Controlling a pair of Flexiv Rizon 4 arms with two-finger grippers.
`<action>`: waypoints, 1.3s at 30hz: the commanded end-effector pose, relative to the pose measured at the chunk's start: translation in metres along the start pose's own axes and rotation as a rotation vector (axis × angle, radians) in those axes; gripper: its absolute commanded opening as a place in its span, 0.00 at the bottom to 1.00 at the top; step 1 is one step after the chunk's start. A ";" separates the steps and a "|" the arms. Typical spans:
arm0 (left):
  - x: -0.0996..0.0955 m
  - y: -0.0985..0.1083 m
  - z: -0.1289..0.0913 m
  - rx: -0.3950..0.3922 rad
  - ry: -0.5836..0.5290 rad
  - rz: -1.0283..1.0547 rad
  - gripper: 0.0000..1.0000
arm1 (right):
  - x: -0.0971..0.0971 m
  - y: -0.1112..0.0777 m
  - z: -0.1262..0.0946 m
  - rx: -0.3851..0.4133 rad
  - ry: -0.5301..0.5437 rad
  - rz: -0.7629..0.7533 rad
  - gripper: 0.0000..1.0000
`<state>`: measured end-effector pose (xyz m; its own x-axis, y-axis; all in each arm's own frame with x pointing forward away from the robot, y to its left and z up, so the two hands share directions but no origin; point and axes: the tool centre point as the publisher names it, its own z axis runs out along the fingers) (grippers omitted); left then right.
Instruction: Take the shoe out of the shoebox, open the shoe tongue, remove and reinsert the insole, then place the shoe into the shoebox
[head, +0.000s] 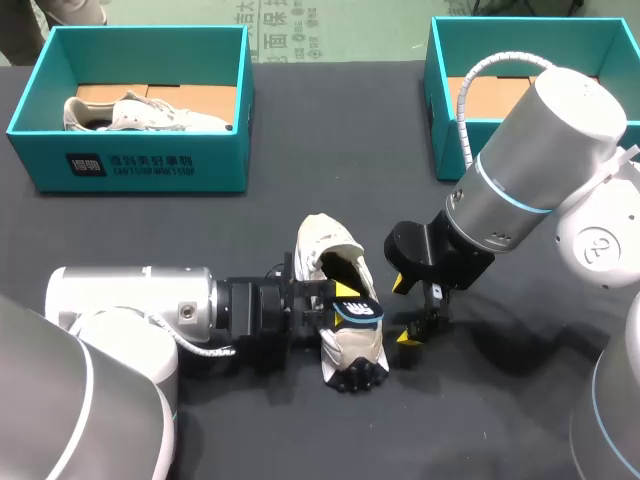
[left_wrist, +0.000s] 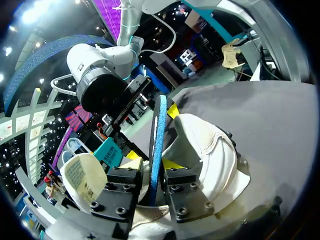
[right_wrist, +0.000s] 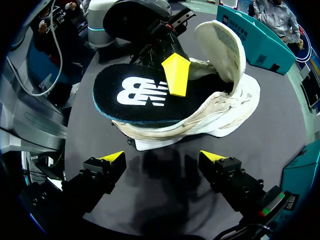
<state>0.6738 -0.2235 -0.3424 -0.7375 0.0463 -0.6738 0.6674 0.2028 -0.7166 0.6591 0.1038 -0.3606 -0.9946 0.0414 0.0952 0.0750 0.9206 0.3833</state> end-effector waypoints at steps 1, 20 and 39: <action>0.002 -0.005 -0.003 0.004 -0.003 0.003 0.33 | 0.001 0.000 0.002 0.001 -0.003 0.000 1.00; 0.000 -0.039 -0.007 0.067 -0.004 0.055 0.05 | 0.001 0.000 0.002 0.001 -0.003 0.000 1.00; 0.006 0.002 0.003 0.001 0.020 0.059 0.00 | 0.001 0.000 0.002 0.001 -0.003 0.000 1.00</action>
<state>0.6652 -0.2176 -0.3422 -0.6973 0.0707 -0.7133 0.7113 0.1912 -0.6764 0.6591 0.1039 -0.3606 -0.9946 0.0413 0.0952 0.0749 0.9206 0.3833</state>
